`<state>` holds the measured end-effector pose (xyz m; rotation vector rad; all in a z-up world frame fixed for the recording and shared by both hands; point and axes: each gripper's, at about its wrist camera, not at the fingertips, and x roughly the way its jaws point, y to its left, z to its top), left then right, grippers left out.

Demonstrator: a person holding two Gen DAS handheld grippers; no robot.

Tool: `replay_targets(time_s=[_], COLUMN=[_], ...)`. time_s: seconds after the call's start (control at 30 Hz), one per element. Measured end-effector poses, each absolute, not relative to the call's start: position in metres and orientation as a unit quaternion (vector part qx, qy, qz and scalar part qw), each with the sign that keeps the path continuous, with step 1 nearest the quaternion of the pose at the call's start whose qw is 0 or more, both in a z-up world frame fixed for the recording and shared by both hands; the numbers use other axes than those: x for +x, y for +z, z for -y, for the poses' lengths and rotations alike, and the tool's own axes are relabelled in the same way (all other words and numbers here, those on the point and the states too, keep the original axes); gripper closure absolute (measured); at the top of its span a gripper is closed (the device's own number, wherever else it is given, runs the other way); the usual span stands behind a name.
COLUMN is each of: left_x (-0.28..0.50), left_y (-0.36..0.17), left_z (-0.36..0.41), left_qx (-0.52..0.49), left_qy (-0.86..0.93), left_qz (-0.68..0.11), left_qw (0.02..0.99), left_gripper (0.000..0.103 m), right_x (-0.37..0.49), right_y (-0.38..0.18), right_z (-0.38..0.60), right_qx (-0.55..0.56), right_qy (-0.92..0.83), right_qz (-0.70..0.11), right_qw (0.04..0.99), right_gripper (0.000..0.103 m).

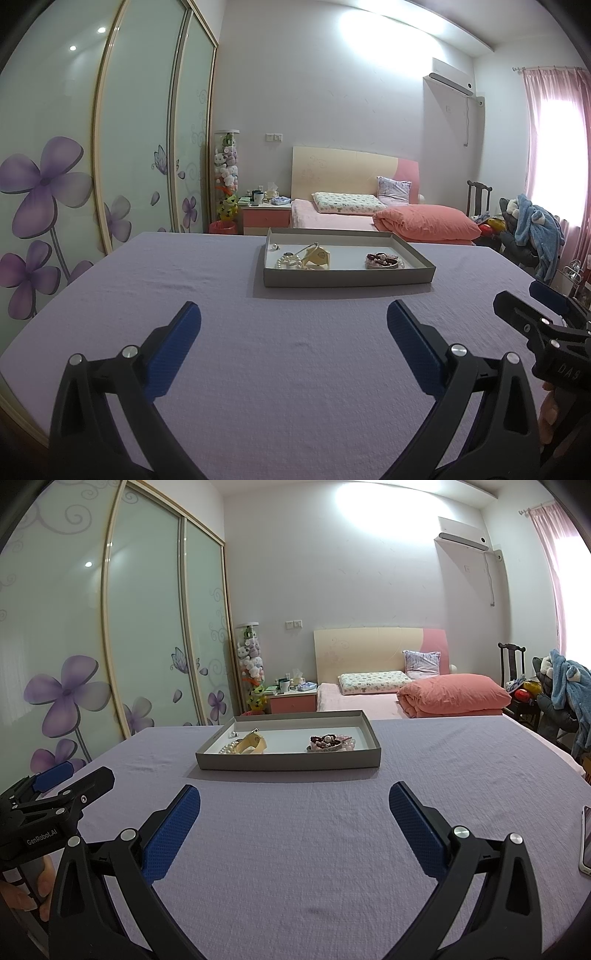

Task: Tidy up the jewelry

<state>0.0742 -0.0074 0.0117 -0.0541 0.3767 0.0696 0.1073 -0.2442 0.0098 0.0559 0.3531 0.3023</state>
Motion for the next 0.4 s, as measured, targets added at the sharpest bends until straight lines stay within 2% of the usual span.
replay_targets(time_s=[0.4], left_x=[0.0761], left_y=[0.0115], left_z=[0.0027], left_qx=[-0.032], left_qy=[0.031], left_qz=[-0.19], left_qw=[0.981], left_gripper=[0.004], right_x=[0.1076], right_y=[0.0113], right_z=[0.2449], right_qx=[0.028], right_qy=[0.15], right_qz=[-0.174], right_qw=[0.973], right_gripper=[0.002])
